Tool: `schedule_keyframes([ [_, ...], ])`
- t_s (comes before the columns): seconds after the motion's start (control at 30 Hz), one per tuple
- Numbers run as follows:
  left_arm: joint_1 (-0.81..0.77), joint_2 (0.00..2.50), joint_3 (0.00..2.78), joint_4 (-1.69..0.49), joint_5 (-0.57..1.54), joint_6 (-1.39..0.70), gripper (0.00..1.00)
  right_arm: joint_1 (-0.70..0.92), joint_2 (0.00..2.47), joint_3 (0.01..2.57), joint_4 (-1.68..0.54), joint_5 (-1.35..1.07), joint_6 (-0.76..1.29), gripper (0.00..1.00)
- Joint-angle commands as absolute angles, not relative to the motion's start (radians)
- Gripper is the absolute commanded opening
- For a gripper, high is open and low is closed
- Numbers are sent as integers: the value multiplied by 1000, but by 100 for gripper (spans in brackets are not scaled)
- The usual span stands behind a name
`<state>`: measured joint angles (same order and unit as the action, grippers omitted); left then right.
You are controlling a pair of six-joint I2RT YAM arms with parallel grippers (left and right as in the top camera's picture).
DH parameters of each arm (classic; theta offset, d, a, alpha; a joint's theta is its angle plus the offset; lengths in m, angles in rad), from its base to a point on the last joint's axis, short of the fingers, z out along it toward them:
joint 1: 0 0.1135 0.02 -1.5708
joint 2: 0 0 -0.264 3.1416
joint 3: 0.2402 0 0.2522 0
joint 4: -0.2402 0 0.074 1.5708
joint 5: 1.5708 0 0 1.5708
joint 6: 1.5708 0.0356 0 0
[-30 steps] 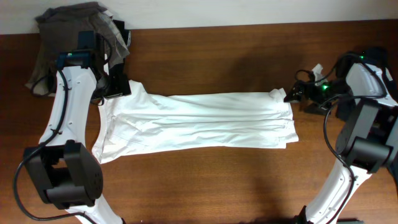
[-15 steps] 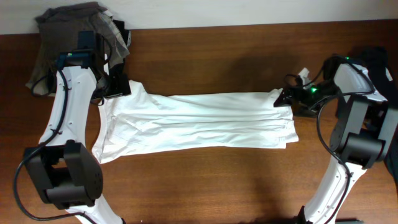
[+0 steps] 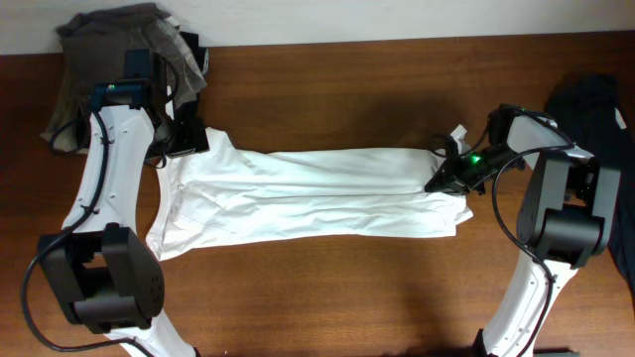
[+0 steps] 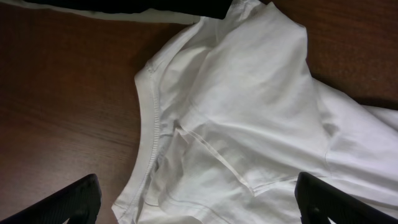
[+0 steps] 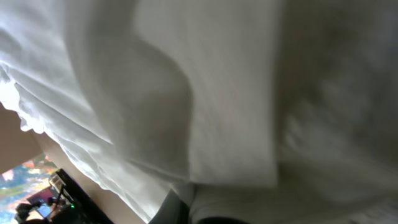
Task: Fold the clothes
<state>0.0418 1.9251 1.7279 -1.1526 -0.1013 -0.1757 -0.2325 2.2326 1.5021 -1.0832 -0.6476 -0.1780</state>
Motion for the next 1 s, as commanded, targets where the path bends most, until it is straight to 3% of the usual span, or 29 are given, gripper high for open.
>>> schedule_keyframes([
  [0.0, 49, 1932, 1715, -1154, -94, -170, 99, -285, 2291, 1517, -1105, -459, -109, 4],
  [0.2, 49, 1932, 1715, -1153, -94, -170, 99, -353, 2231, 1616, -1200, -363, -9, 4],
  [0.4, 49, 1932, 1715, -1152, -94, -170, 99, -321, 2072, 1644, -1231, -220, 59, 4],
  [0.6, 49, 1932, 1715, -1150, -94, -170, 99, -189, 1969, 1644, -1231, -88, 164, 4],
  [0.97, 49, 1932, 1715, -1150, -94, -170, 99, 99, 2011, 1637, -1202, -66, 344, 4],
])
